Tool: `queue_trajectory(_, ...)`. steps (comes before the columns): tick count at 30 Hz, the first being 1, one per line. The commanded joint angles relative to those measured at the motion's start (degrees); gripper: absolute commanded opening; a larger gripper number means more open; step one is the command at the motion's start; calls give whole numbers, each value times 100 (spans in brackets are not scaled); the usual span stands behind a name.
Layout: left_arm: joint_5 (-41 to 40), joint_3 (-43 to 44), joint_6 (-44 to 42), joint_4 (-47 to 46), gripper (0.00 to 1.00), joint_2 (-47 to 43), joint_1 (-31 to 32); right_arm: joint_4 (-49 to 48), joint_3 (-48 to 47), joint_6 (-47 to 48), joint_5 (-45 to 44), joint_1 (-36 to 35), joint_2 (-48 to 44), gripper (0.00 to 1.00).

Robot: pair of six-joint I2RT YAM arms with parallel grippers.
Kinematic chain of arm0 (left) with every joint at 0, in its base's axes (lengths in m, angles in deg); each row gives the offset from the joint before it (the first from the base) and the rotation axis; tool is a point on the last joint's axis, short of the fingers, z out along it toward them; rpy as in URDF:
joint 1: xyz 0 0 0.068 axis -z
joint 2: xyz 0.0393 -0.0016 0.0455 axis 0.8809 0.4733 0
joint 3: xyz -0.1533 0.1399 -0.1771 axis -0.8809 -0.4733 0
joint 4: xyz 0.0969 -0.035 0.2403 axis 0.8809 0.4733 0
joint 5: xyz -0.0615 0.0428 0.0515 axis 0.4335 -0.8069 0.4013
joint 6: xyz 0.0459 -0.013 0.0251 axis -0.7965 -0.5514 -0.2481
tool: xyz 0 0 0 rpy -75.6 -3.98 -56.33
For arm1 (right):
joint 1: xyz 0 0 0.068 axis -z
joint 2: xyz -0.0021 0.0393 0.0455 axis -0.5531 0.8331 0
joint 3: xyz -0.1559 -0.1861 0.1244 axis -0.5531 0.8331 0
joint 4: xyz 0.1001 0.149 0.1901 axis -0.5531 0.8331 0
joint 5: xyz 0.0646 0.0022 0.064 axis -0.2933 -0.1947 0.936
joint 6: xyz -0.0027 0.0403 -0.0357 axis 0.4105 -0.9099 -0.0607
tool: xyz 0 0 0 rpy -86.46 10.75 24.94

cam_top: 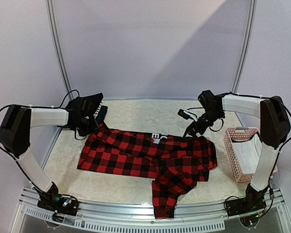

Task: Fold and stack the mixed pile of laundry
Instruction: Adjust the rectangle-folded shirt at the center of the board.

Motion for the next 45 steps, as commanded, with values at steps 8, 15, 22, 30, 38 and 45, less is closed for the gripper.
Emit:
queue_trajectory(8, 129, -132, 104, 1045, 0, -688, 339, 111, -30, 95, -4, -29, 169, 99)
queue_trajectory(15, 237, -299, 151, 1267, 0, -969, 340, 60, -56, 54, -145, -36, 267, 99)
queue_trajectory(22, -183, -266, -88, 1347, 15, -540, 290, -130, -4, -13, -435, -91, 129, 99)
queue_trajectory(30, -896, 466, -375, 1701, 32, -310, 440, -315, 58, -36, -497, -174, -278, 99)
queue_trajectory(38, -910, 978, -2761, 809, 32, -1085, 2052, -2158, 1935, -287, -22, -37, -2721, 99)
queue_trajectory(45, 278, 943, -4065, 642, 29, -1468, 4248, 443, 1124, 526, 1459, 304, -2271, 99)
